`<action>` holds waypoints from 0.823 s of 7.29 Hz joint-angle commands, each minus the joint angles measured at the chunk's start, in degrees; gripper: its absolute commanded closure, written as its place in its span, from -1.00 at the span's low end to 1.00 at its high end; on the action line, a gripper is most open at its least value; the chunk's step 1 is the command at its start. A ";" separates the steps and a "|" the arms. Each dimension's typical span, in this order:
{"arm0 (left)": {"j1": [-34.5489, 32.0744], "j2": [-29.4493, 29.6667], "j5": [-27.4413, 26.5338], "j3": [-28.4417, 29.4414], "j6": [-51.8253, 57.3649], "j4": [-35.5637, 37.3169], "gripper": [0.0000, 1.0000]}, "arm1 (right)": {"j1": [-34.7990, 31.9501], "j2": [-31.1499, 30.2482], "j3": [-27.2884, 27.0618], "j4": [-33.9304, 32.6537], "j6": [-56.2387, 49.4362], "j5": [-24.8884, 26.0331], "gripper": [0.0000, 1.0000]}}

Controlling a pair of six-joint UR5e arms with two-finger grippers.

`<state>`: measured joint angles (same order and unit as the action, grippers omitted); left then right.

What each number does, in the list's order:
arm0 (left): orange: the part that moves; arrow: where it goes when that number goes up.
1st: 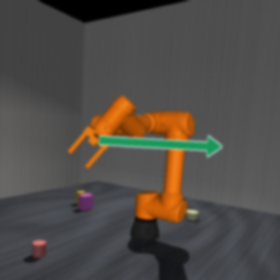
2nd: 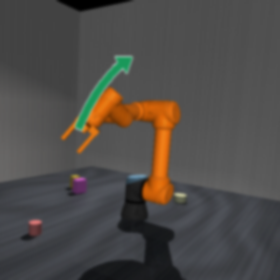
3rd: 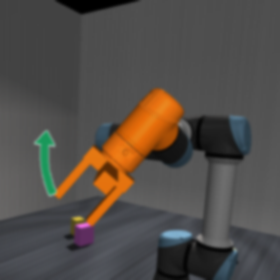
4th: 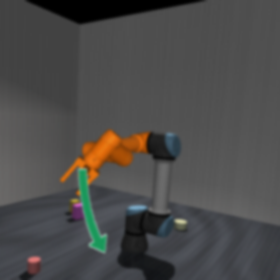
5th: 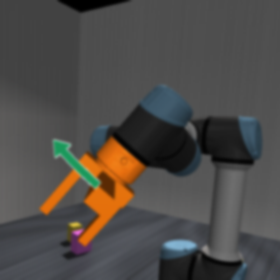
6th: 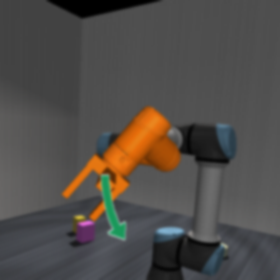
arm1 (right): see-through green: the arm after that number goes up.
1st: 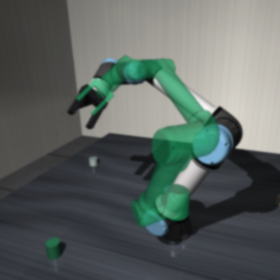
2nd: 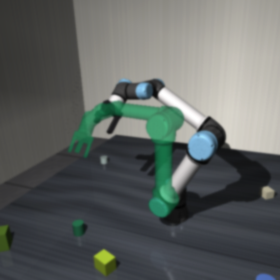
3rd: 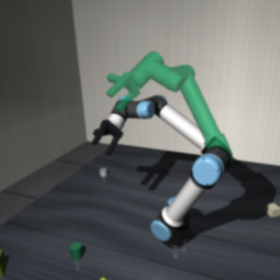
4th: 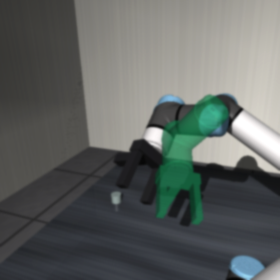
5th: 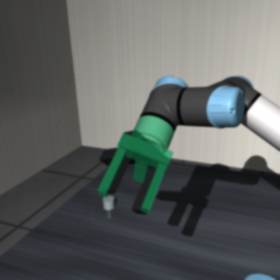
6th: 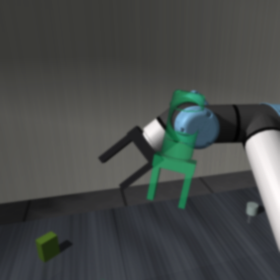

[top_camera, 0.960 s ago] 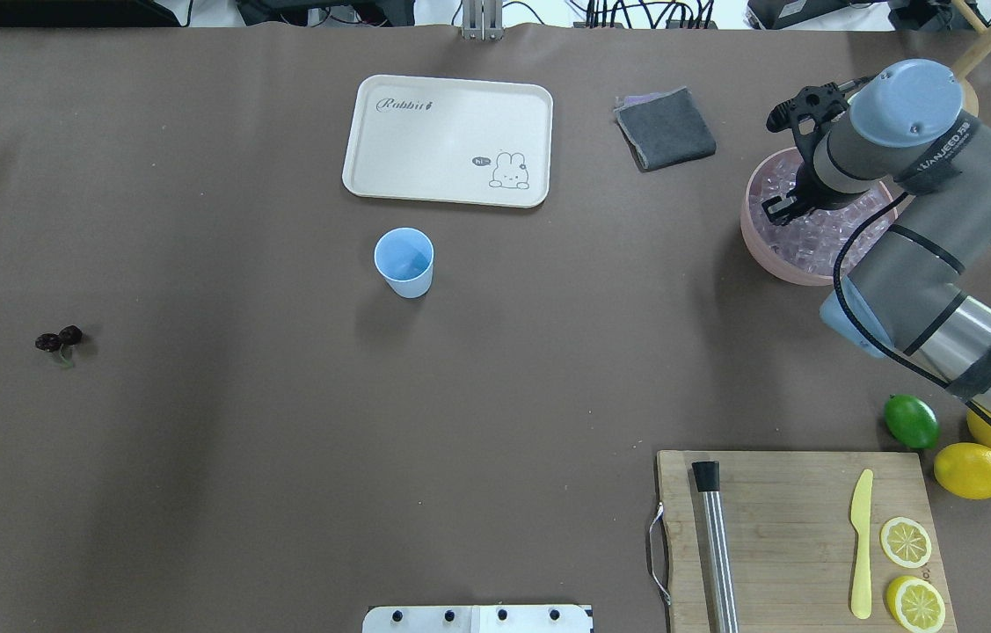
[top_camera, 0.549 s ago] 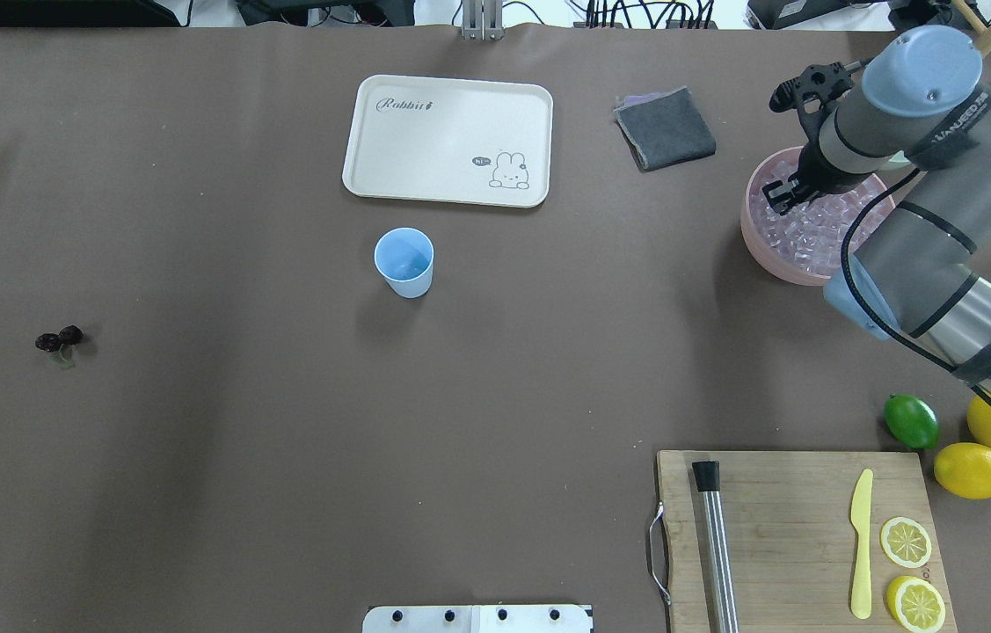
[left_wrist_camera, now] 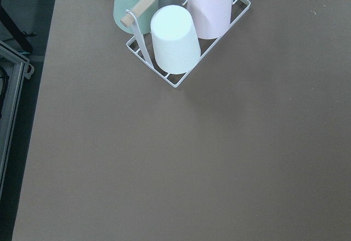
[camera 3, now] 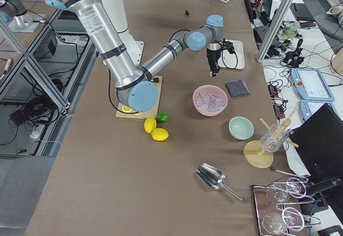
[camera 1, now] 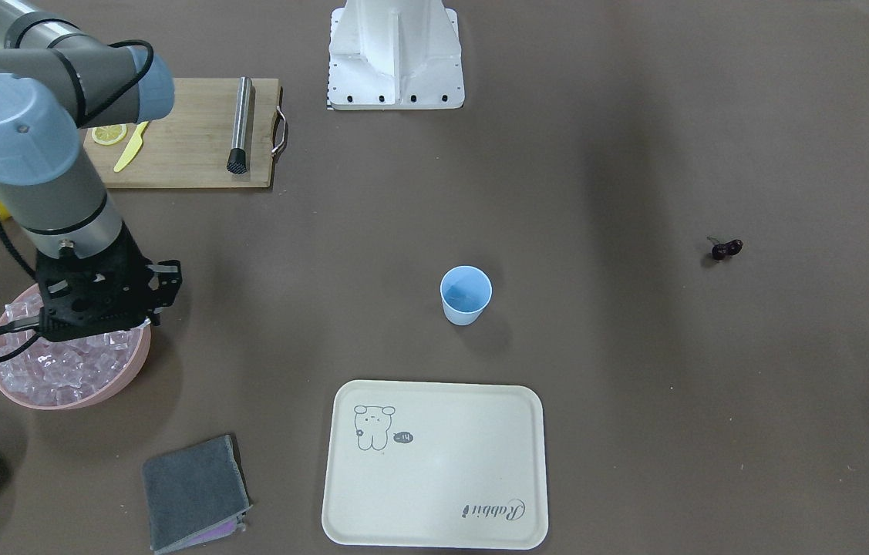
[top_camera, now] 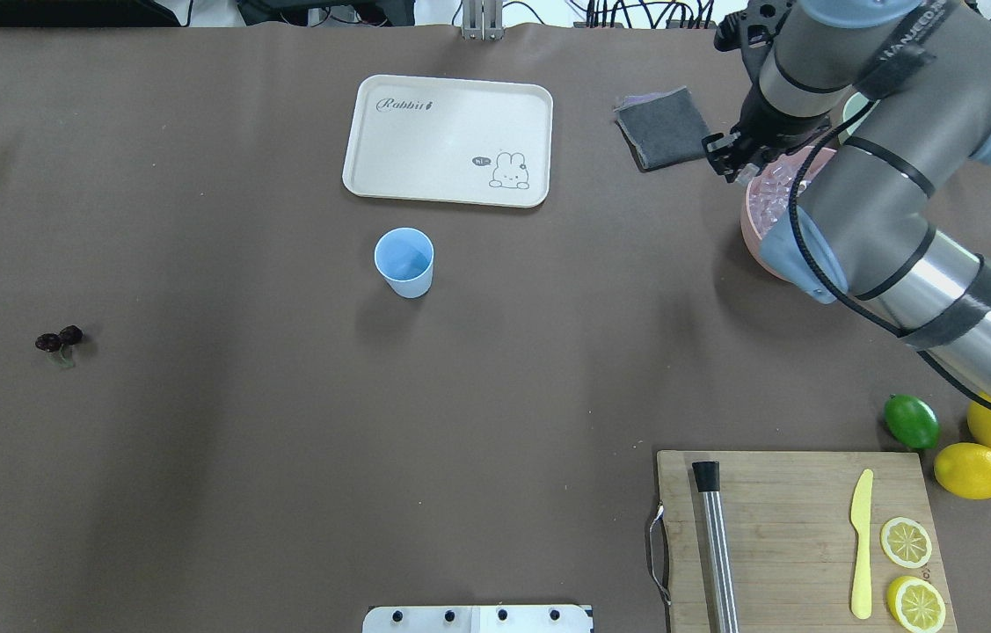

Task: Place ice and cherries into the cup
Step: 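Carry the ice cube with the right gripper to the blue cup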

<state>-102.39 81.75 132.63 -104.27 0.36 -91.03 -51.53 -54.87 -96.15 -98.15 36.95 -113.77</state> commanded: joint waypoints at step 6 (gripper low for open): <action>0.09 0.69 0.00 1.09 -0.45 -0.02 -0.96 | 19.96 23.75 21.69 20.89 32.91 11.45 0.57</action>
<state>-102.32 82.22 132.63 -103.52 -0.08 -91.04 -34.21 -33.00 -77.55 -80.60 66.85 -105.70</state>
